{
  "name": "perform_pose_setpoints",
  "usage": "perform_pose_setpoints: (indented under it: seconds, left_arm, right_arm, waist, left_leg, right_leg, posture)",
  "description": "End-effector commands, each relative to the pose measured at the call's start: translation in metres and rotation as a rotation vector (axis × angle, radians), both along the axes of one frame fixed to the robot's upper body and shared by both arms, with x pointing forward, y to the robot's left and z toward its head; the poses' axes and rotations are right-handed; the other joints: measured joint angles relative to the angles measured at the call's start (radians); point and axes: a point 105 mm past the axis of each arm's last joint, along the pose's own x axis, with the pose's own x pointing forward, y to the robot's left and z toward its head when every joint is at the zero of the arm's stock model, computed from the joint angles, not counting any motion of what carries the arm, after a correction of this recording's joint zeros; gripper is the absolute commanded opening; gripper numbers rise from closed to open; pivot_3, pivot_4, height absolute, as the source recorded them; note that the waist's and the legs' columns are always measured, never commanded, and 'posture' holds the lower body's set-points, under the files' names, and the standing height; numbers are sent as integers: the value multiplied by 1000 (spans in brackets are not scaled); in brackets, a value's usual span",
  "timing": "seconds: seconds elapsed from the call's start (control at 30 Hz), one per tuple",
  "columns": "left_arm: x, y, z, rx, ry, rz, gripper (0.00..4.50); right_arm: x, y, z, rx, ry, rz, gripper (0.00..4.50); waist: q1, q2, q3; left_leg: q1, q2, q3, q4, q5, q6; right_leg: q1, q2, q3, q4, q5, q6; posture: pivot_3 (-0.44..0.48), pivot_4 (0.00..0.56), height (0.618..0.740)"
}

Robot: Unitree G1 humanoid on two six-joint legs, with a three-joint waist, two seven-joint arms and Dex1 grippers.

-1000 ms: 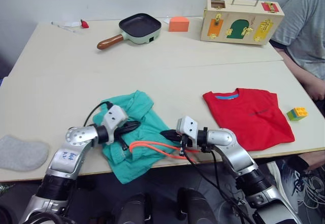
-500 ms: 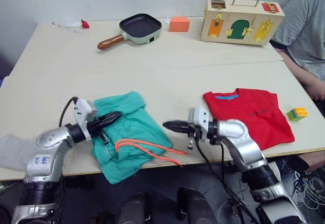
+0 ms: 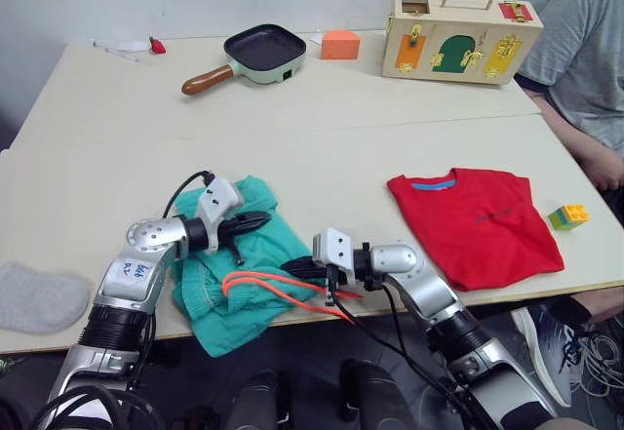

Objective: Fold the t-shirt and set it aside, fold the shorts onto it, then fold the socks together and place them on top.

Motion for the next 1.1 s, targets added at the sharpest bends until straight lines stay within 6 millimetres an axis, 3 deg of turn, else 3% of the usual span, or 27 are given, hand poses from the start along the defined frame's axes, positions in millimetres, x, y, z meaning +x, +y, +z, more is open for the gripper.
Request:
perform_pose_setpoints:
  seconds: [0.03,0.17,0.27,0.4,0.53,0.67,0.87,1.03,1.1]
  left_arm:
    - [14,19,14,-52,-108,129,0]
    - [10,21,24,-107,-173,88,0]
    - [-17,20,48,-215,-222,-56,0]
    - [-47,30,48,-197,-175,-150,0]
    - [-77,45,17,-64,-72,-188,0]
    - [-82,58,-3,-70,-51,-99,0]
    - [-89,59,-8,-129,-60,-68,0]
    - [-92,60,-8,-161,-56,-70,0]
    - [-94,61,-9,-169,-55,-72,0]
  right_arm:
    - [-12,-6,1,-2,-16,65,29]
    - [-14,-14,6,25,-10,71,29]
    - [-9,-21,29,139,55,46,29]
    - [-2,-34,62,279,338,1,29]
    - [5,-49,61,124,597,-61,927]
    - [33,-51,47,17,759,-240,2245]
    - [49,-20,40,-31,928,-272,4385]
    - [44,20,35,-87,980,-208,4451]
    - [38,39,35,-95,1005,-166,4034]
  waist:
    - [1,-1,0]
    - [1,-1,0]
    - [-2,-1,0]
    - [-7,0,0]
    - [-5,0,0]
    - [-1,0,0]
    - [-6,0,0]
    - [-22,-1,0]
    - [-31,-1,-1]
  left_leg:
    - [0,0,0,0,0,0]
    - [0,0,0,0,0,0]
    - [0,0,0,0,0,0]
    - [0,1,0,0,-1,-1]
    - [0,1,-1,0,-6,-7]
    - [-3,0,0,0,-6,-8]
    - [-3,0,2,-1,-6,-8]
    - [-3,0,3,-1,-6,-7]
    - [-3,1,3,-1,-6,-7]
  right_leg:
    - [0,-1,0,0,0,0]
    - [0,-2,1,0,0,0]
    - [0,-2,3,0,0,0]
    - [-2,-2,9,0,0,0]
    - [-4,-5,10,-1,-2,-4]
    - [-9,-7,9,1,-4,-7]
    - [-11,-8,9,6,-4,-8]
    - [-11,-7,9,10,-4,-8]
    - [-11,-6,9,10,-4,-8]
  posture:
    - [0,150,740]
    - [0,150,740]
    - [0,150,740]
    - [0,150,740]
    - [0,150,740]
    - [0,150,740]
    - [0,150,740]
    - [0,150,740]
    - [0,150,740]
